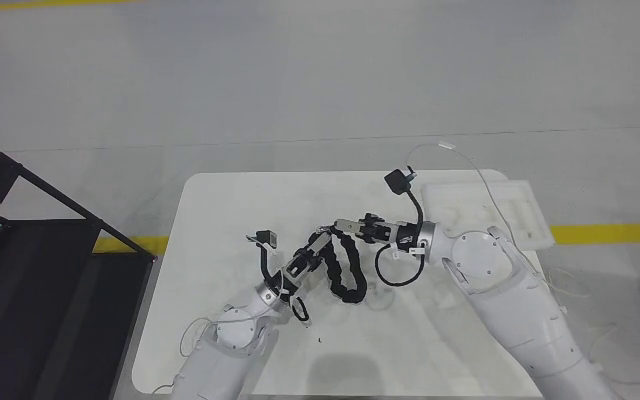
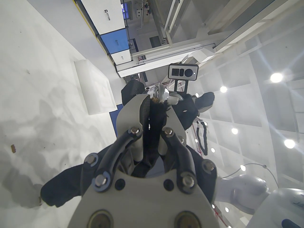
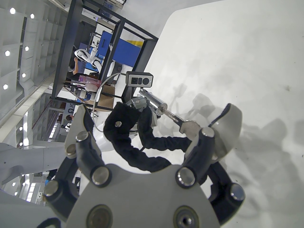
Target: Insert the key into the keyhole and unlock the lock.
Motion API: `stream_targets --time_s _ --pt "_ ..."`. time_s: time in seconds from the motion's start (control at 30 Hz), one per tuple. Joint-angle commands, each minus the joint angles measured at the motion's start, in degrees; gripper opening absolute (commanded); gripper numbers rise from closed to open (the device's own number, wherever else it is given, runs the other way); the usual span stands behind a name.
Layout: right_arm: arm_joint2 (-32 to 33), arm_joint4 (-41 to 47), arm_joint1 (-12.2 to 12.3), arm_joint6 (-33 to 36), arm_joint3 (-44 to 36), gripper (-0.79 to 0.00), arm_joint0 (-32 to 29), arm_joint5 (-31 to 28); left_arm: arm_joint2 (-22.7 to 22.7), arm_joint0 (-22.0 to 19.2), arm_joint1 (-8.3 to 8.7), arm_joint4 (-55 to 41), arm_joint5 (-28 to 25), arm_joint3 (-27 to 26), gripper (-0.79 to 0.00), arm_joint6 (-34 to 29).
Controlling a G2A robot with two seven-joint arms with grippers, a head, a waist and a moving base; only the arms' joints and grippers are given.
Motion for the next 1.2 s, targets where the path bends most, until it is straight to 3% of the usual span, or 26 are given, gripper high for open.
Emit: stream_targets --time_s 0.0,0.5,0.77,1.0,1.17 --pt "-0.2 -0.3 0.0 0.2 0.1 0.000 0.2 0.2 0.2 0.0 -0.01 1.2 0.3 -0.1 -0.785 0.3" --pt "-1.8 -4.1 -0.1 3.2 0.0 0.000 1.5 0.4 0.6 -0.1 -0.04 0.9 1.4 0.1 -0.785 -0.2" --pt "2.3 -4.5 1.2 9.2 -1.0 0.000 0.3 -0.4 -1.1 0.1 0.23 -4.6 0.7 0.2 -0.785 -2.9" --pt "2.8 -2.8 2.1 21.2 -0.2 0.000 2.3 -8.8 -1.3 0.0 0.48 -6.3 2.0 0.1 -0.785 -6.4" --pt "2.2 -2.8 2.1 24.2 1.3 0.000 5.8 -11.7 -1.0 -0.2 0.51 -6.1 2.6 0.1 -0.785 -7.2"
